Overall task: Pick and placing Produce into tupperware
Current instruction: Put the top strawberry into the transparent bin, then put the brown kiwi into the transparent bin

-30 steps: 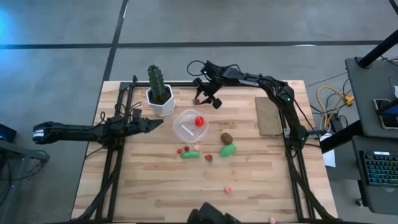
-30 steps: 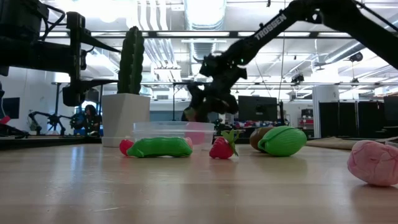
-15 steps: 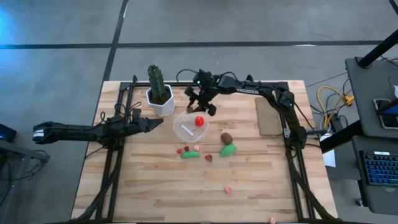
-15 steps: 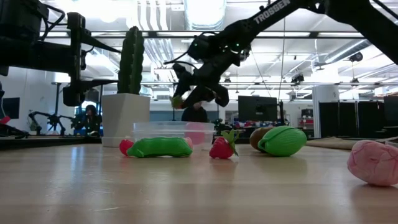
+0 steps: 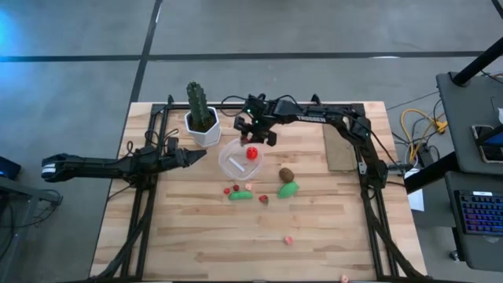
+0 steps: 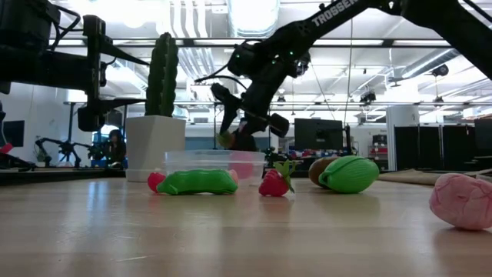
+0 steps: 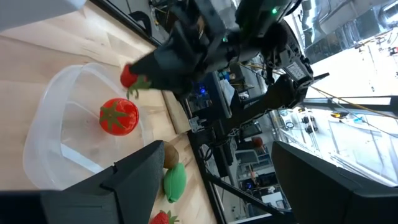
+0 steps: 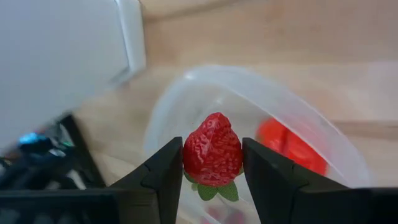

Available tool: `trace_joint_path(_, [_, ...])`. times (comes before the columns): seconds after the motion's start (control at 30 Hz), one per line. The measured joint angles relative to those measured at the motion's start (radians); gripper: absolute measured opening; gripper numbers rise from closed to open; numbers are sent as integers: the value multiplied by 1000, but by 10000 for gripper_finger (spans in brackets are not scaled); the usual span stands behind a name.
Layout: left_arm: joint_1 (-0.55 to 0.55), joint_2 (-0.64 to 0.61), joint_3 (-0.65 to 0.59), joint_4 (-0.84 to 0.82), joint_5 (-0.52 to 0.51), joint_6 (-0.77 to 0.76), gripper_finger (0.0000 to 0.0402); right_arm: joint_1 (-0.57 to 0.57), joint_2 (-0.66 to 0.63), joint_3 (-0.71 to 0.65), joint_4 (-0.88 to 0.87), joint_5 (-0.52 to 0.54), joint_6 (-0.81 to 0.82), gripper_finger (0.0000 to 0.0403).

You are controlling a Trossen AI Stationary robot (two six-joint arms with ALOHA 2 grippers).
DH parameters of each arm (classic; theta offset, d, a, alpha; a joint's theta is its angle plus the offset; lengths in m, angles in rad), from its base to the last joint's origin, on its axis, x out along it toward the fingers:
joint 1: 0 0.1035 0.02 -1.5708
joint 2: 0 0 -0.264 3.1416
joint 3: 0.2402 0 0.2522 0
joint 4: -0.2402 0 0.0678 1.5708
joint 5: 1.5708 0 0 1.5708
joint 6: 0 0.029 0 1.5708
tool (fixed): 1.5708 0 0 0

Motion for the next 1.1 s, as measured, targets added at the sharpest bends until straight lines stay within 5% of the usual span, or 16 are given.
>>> trace_joint_path(0.53, [0, 2, 0, 0, 1, -2, 283, 81, 18, 0, 19, -26, -112, 150])
trace_joint_path(1.1, [0, 0, 0, 0, 7, -3, 283, 108, 12, 0, 119, -7, -157, 216])
